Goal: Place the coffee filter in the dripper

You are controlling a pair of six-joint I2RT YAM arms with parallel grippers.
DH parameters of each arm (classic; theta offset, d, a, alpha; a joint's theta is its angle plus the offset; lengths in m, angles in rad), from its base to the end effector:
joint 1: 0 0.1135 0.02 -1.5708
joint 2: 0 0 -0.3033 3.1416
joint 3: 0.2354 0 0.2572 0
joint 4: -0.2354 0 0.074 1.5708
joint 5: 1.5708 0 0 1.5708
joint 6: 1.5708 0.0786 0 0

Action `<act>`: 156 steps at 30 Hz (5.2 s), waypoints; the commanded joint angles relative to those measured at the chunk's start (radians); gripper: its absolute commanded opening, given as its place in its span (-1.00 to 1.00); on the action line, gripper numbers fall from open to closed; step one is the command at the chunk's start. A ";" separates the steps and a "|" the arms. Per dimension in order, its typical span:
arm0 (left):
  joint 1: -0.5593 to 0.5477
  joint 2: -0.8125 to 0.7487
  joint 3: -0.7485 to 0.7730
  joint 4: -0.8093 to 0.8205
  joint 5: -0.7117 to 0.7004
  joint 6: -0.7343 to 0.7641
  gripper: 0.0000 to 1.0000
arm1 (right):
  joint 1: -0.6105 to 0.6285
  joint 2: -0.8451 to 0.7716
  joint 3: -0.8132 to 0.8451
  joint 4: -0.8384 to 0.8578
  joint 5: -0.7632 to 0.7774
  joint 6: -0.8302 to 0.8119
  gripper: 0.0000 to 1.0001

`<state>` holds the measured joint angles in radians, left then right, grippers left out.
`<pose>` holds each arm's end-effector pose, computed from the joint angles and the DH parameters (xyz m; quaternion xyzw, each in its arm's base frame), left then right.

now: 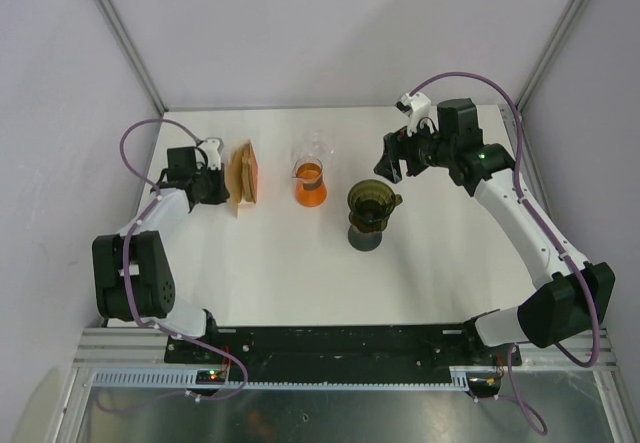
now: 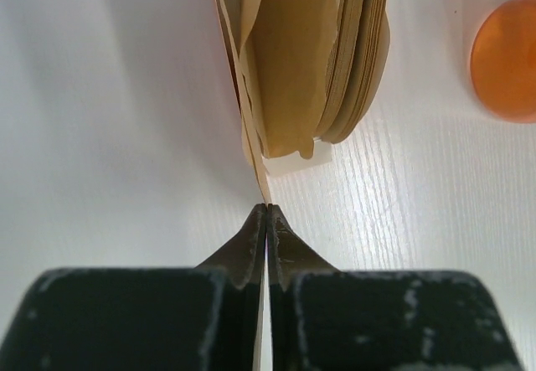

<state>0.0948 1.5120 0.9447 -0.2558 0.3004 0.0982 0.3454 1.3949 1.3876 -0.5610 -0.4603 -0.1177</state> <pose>0.3474 0.0097 0.2232 0.0562 0.9204 -0.1039 0.3728 0.3073 0.1477 0.3926 -0.3026 0.8059 0.2519 0.4421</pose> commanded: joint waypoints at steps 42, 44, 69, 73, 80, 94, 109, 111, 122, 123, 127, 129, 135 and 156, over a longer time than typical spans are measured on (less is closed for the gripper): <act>0.028 -0.209 0.087 -0.176 0.038 0.033 -1.00 | 0.027 -0.058 0.002 0.016 0.024 -0.017 0.58; 0.029 -0.247 0.101 -0.193 0.043 0.033 -1.00 | 0.033 -0.065 0.002 0.020 0.040 -0.014 0.58; -0.307 -0.316 0.640 -0.950 0.568 0.520 -0.99 | 0.431 -0.089 0.003 0.344 -0.084 -0.158 0.88; -0.365 -0.316 0.698 -1.027 0.610 0.551 -0.99 | 0.427 -0.075 0.003 0.355 -0.194 -0.178 0.92; -0.405 -0.314 0.733 -1.088 0.651 0.587 -1.00 | 0.420 -0.047 0.004 0.373 -0.298 -0.155 0.89; -0.409 -0.308 0.747 -1.097 0.702 0.591 -1.00 | 0.408 0.015 0.023 0.361 -0.464 -0.143 -0.59; -0.315 -0.279 0.787 -0.815 0.337 0.143 0.34 | 0.521 -0.158 -0.107 0.552 0.583 -0.283 -1.00; -0.247 -0.260 0.812 -0.777 0.356 0.064 0.37 | 0.543 -0.166 -0.150 0.647 0.741 -0.313 -1.00; -0.256 -0.161 0.928 -0.637 0.626 -0.257 0.64 | 0.780 0.032 -0.247 1.333 1.281 -0.923 -1.00; -0.264 -0.160 0.930 -0.615 0.644 -0.281 0.72 | 0.800 0.061 -0.248 1.401 1.300 -1.018 -1.00; -0.278 -0.164 0.926 -0.562 0.678 -0.345 0.96 | 0.852 0.194 -0.248 1.743 1.350 -1.334 -1.00; -0.280 -0.170 0.906 -0.549 0.667 -0.353 0.98 | 0.872 0.245 -0.248 1.869 1.346 -1.451 -1.00; -0.308 -0.172 0.835 -0.539 0.619 -0.359 0.91 | 0.914 0.317 -0.240 2.018 1.321 -1.607 -1.00; -0.121 -0.177 0.807 -0.540 0.682 -0.364 0.76 | 0.894 0.305 -0.234 2.152 1.371 -1.764 -1.00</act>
<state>-0.0383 1.3582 1.7283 -0.8112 0.9028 -0.2394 1.2526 1.7329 1.1336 1.2701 0.8948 -1.8603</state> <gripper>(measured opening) 0.869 0.010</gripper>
